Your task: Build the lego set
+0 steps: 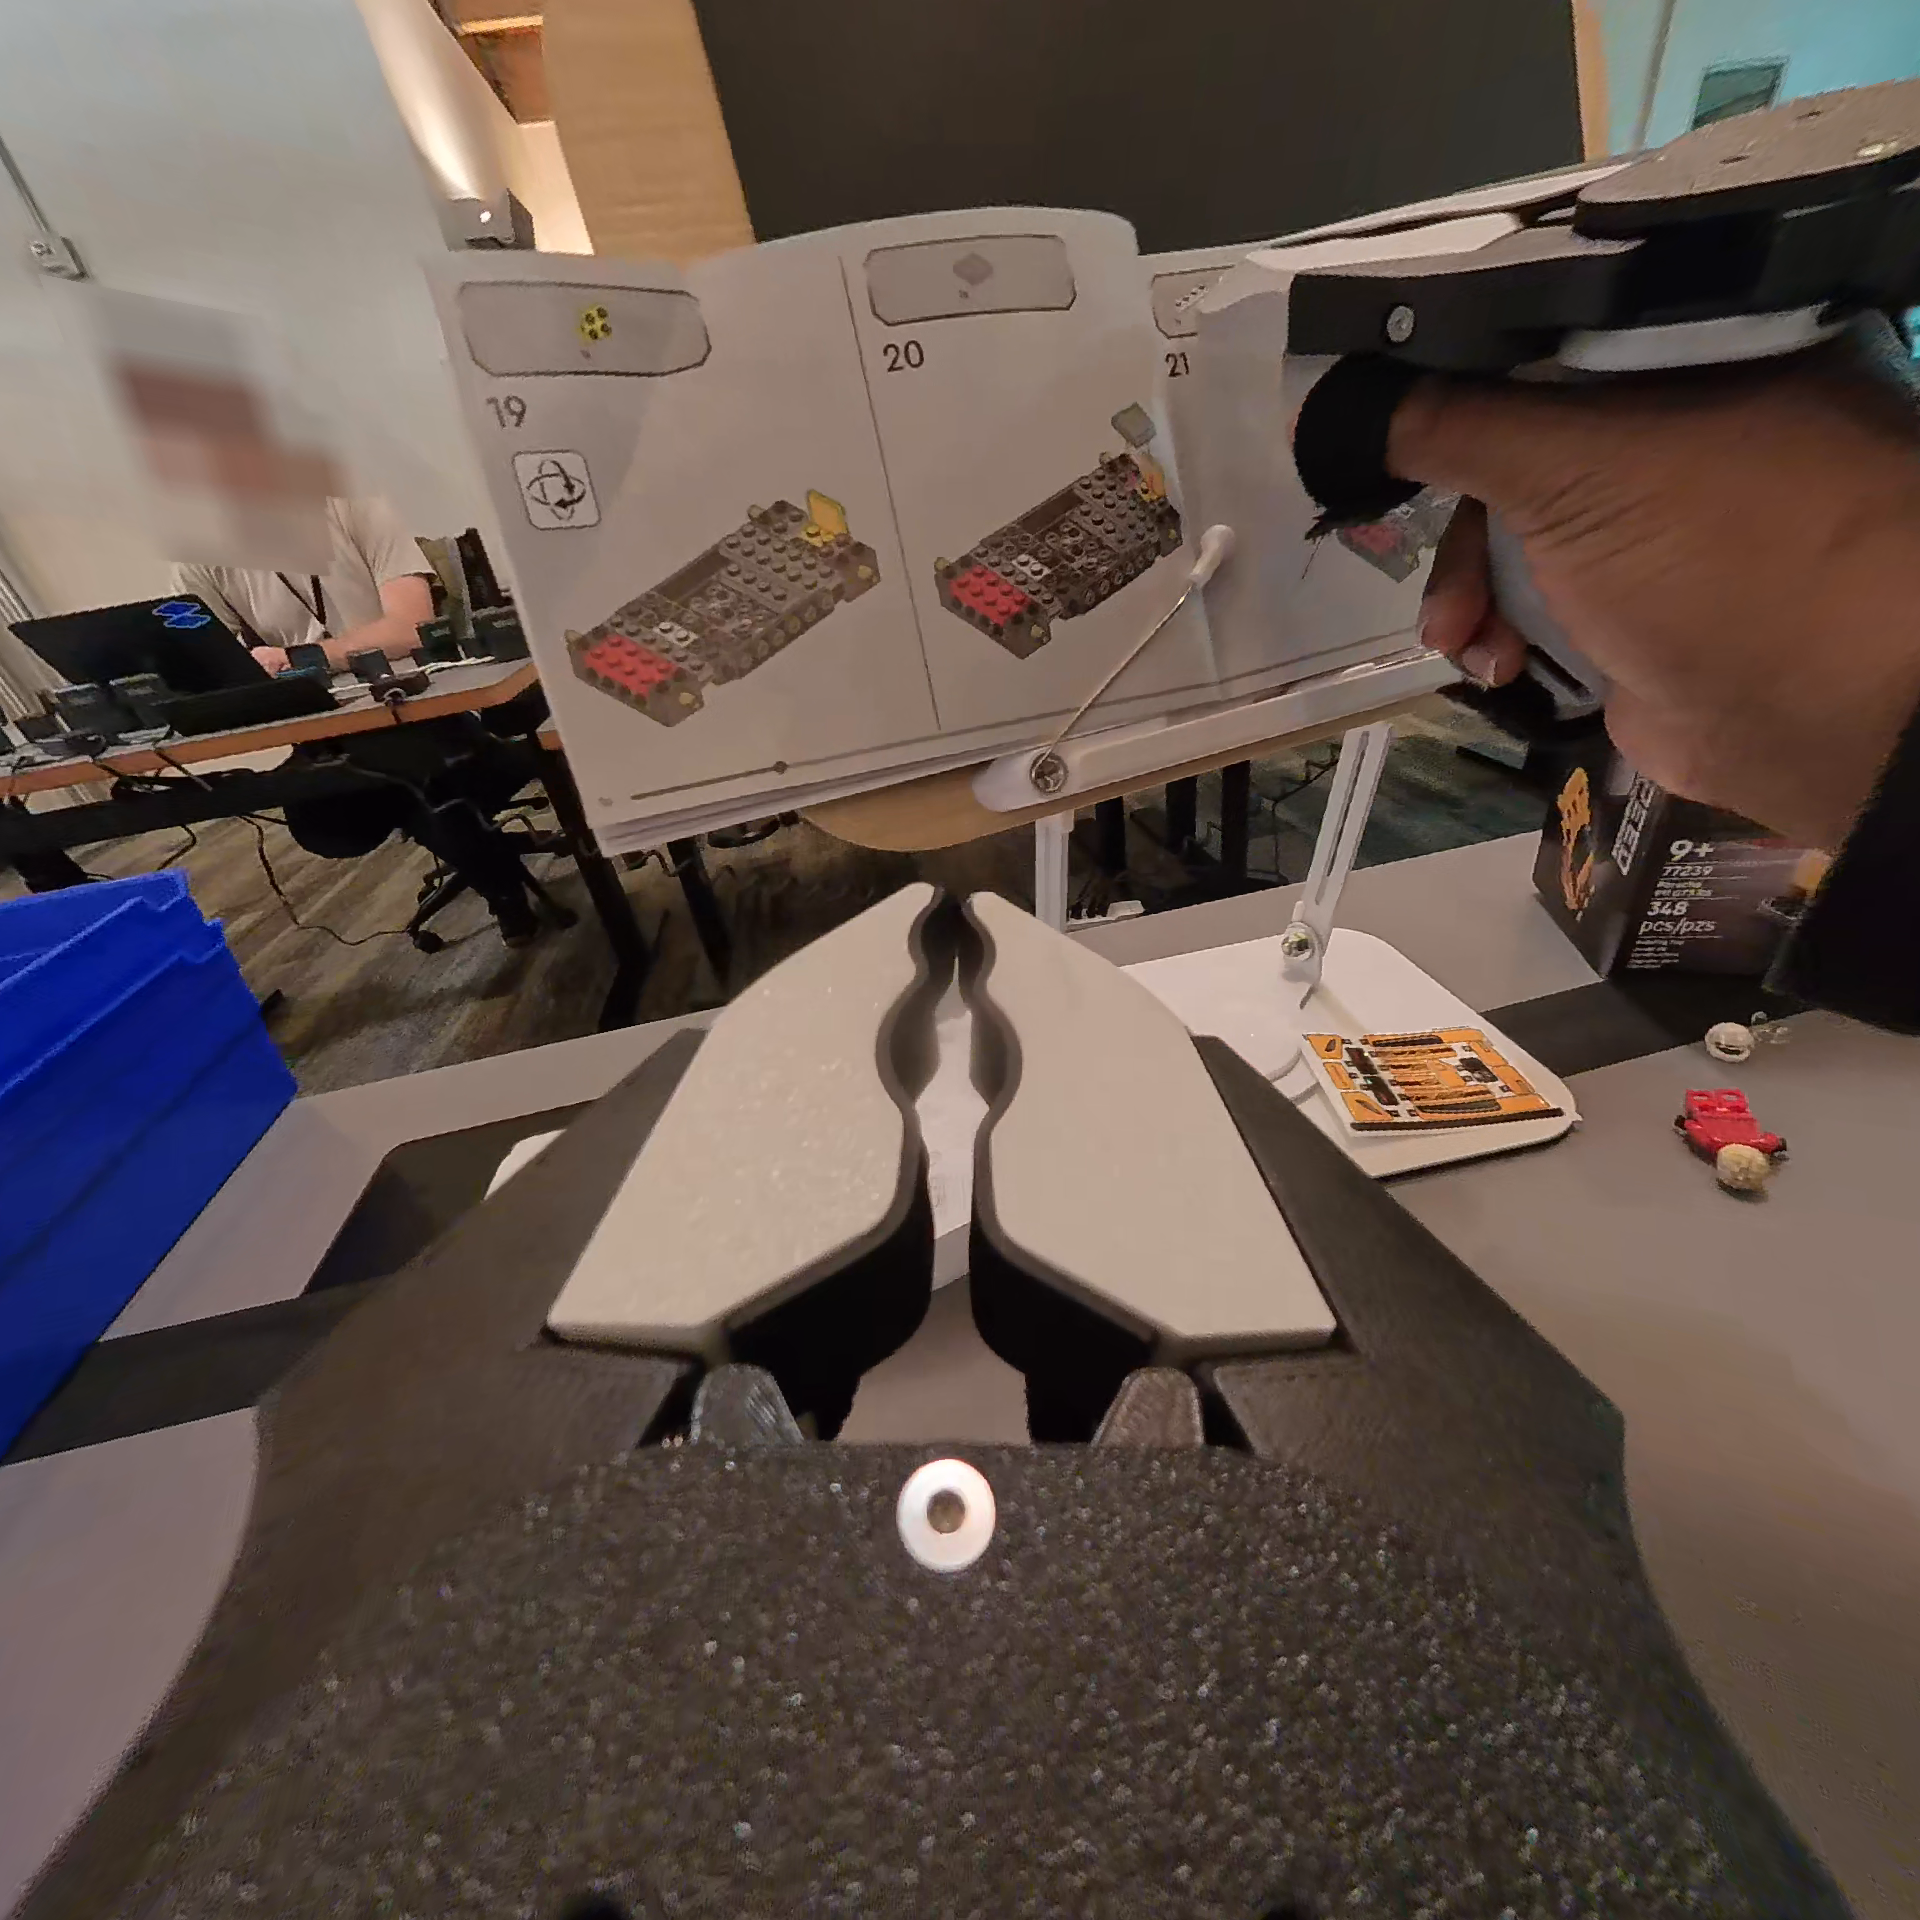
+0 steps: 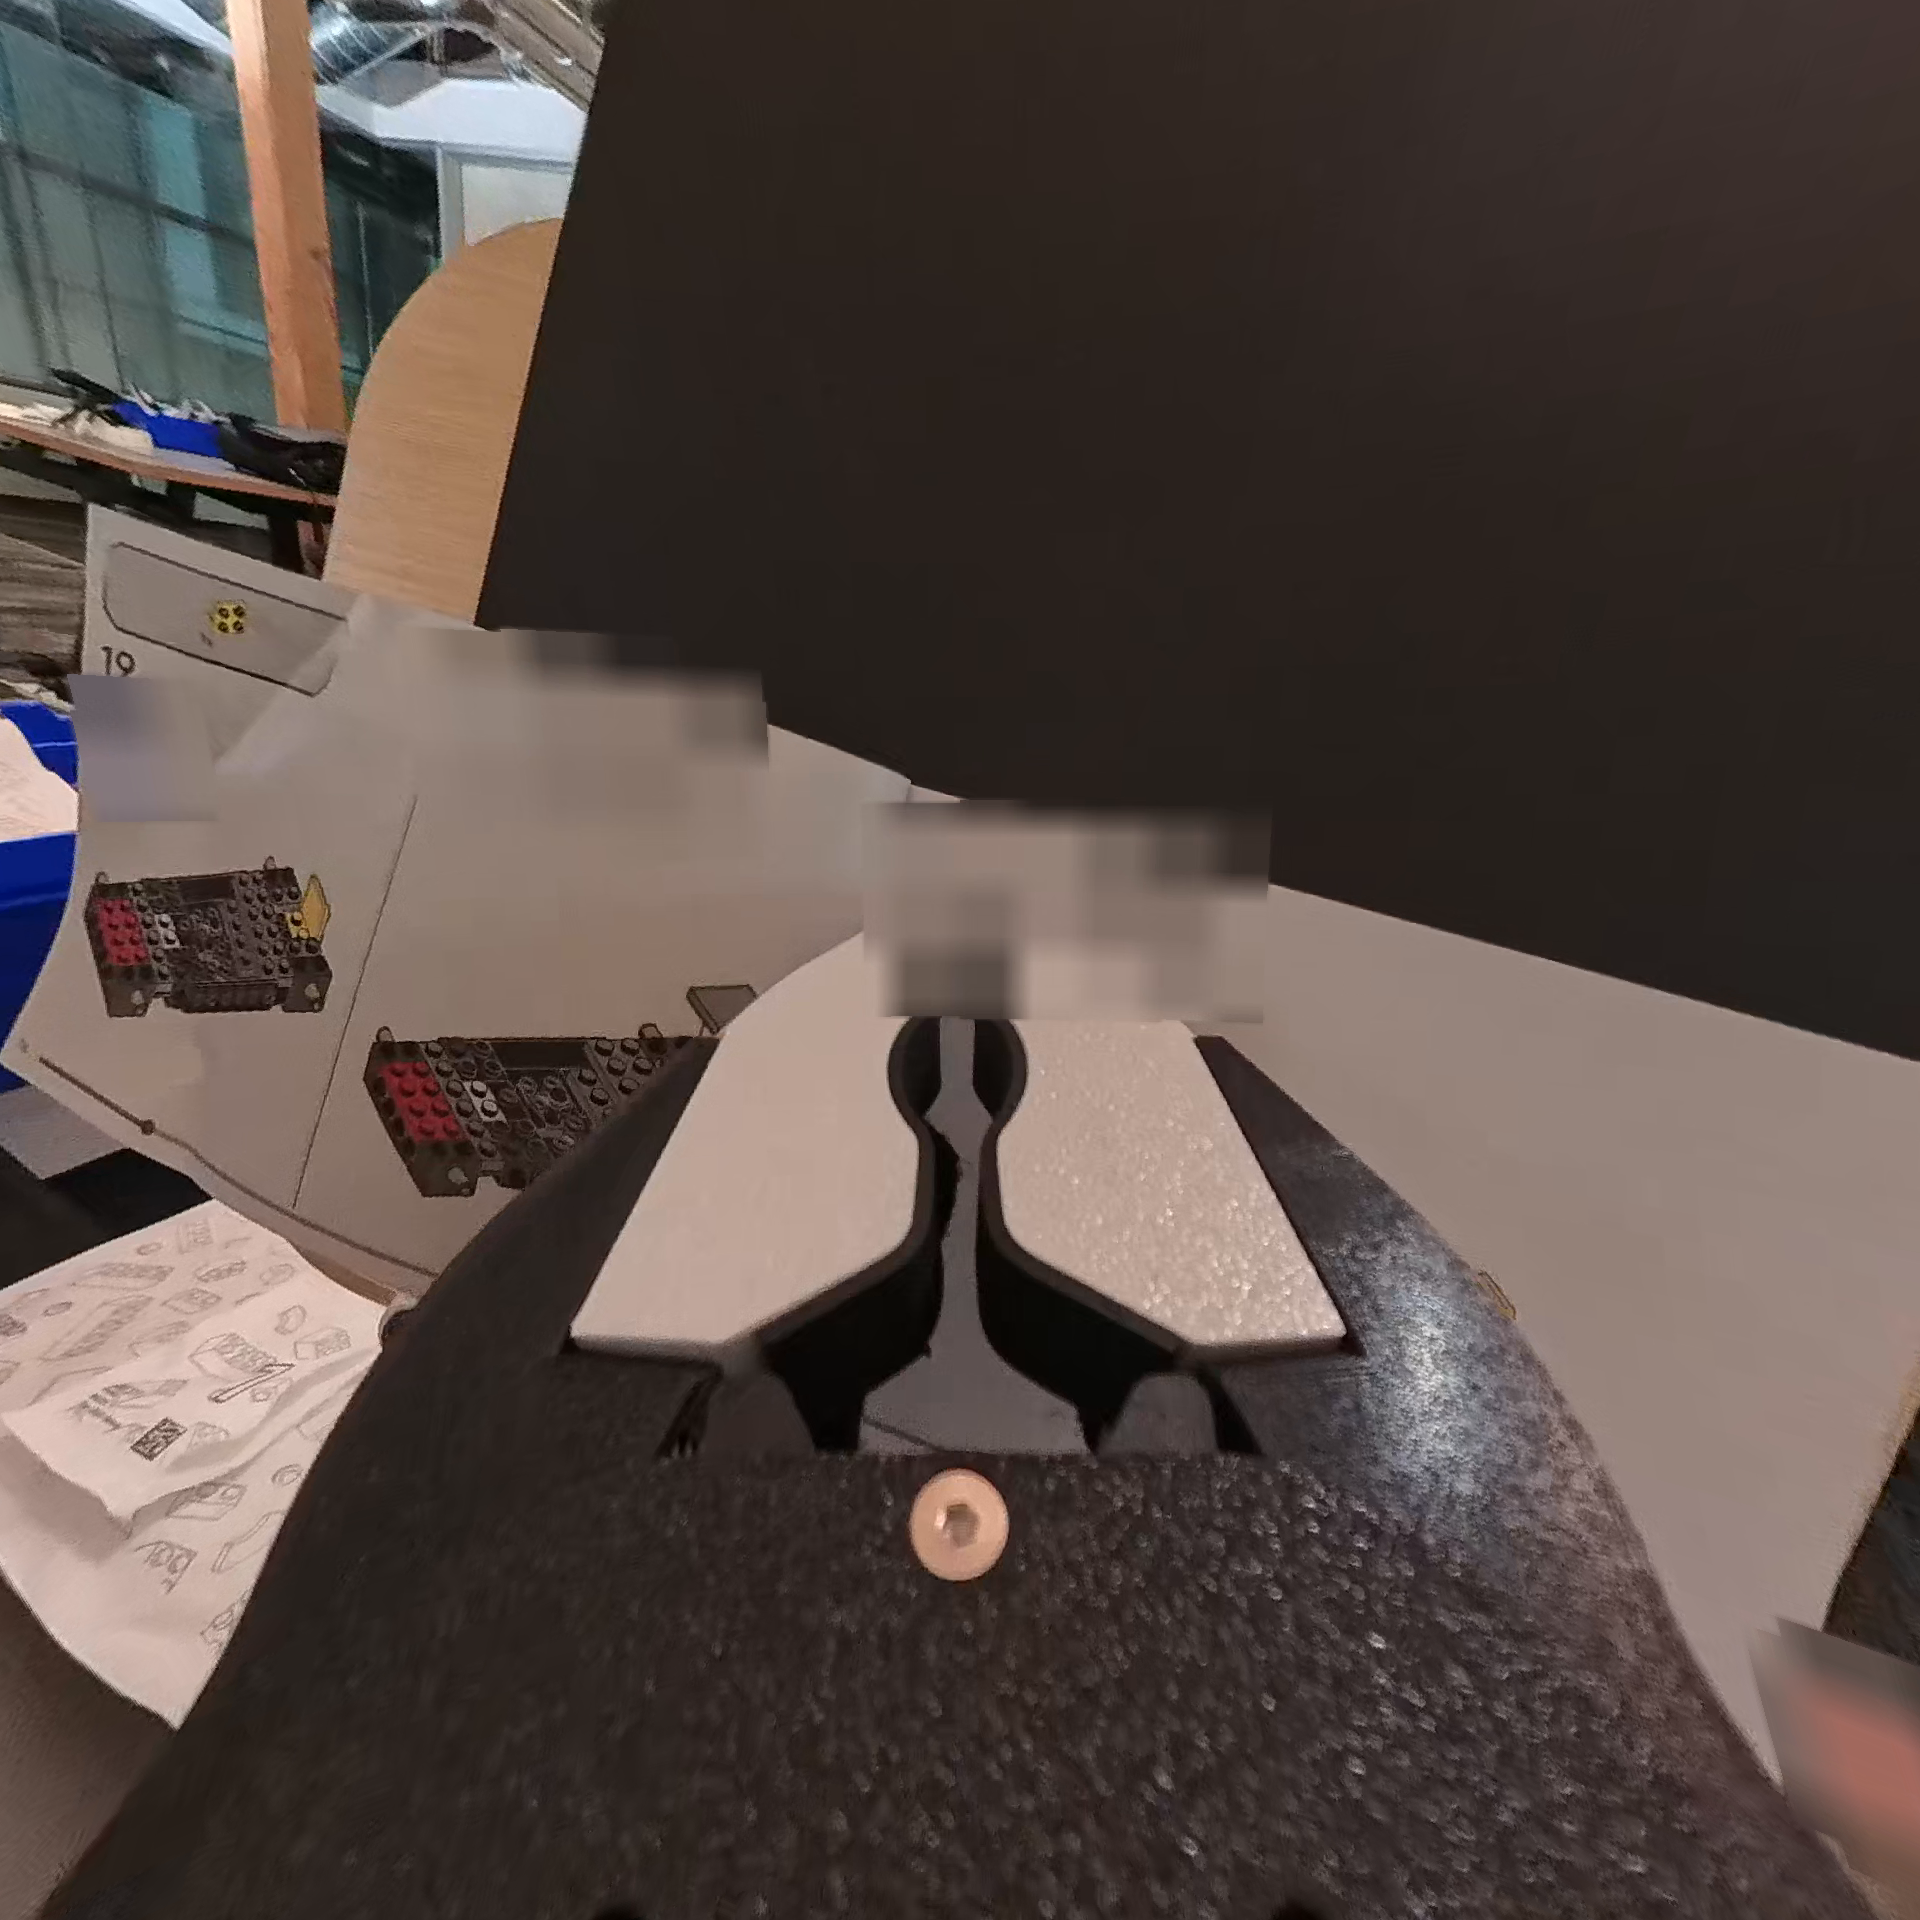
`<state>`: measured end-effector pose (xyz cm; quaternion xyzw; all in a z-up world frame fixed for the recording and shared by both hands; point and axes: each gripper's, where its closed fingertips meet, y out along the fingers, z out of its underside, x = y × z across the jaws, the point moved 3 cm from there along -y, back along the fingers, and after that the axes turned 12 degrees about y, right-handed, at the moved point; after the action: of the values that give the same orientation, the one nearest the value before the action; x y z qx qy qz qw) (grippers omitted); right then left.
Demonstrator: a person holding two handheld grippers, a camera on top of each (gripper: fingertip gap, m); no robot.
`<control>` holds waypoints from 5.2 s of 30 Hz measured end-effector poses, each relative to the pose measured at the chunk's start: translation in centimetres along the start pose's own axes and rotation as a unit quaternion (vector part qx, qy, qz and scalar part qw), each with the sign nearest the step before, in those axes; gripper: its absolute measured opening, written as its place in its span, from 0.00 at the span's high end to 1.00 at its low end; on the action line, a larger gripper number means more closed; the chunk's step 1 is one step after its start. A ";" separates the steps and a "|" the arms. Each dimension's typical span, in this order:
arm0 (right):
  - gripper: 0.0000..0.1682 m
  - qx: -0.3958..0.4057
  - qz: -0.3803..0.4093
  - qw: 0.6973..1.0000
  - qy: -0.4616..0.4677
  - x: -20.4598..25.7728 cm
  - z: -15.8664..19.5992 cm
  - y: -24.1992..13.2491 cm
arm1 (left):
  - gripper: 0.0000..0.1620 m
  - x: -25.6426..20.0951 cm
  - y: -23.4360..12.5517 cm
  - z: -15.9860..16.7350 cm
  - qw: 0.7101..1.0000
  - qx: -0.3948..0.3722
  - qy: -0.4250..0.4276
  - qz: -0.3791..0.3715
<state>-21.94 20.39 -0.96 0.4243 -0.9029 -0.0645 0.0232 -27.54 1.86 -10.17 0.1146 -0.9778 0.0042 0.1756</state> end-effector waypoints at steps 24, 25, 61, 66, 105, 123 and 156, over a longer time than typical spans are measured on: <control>0.98 0.035 0.017 0.999 0.011 -0.1 1.0 -0.9 | 1.00 -0.2 0.1 0.6 1.000 -0.004 -0.017 0.003; 0.98 0.035 0.017 0.999 0.007 0.0 1.1 -0.9 | 1.00 -0.3 0.1 0.6 1.000 -0.003 -0.016 0.004; 0.96 0.019 0.015 1.000 -0.007 0.0 0.2 -1.0 | 1.00 -0.8 0.2 1.0 1.000 0.000 -0.015 0.016; 0.96 0.015 0.012 1.000 -0.011 0.1 0.1 -0.8 | 1.00 -0.7 0.2 1.1 1.000 0.000 -0.015 0.015; 1.00 0.022 0.005 1.000 -0.001 -2.0 -0.1 -1.3 | 1.00 -0.7 0.3 1.3 1.000 -0.003 -0.014 0.019; 0.98 0.024 0.003 1.000 -0.001 -2.1 0.2 -0.7 | 1.00 -0.8 0.3 1.5 1.000 0.001 -0.013 0.022; 0.98 0.012 0.006 0.999 -0.035 -2.3 0.2 0.2 | 1.00 -0.9 0.5 1.9 1.000 0.004 -0.010 0.025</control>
<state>-20.67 22.28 -1.06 0.4170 -0.9063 -0.0678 -0.0129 -27.45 2.44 -12.24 0.0911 -0.9820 0.0115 0.1649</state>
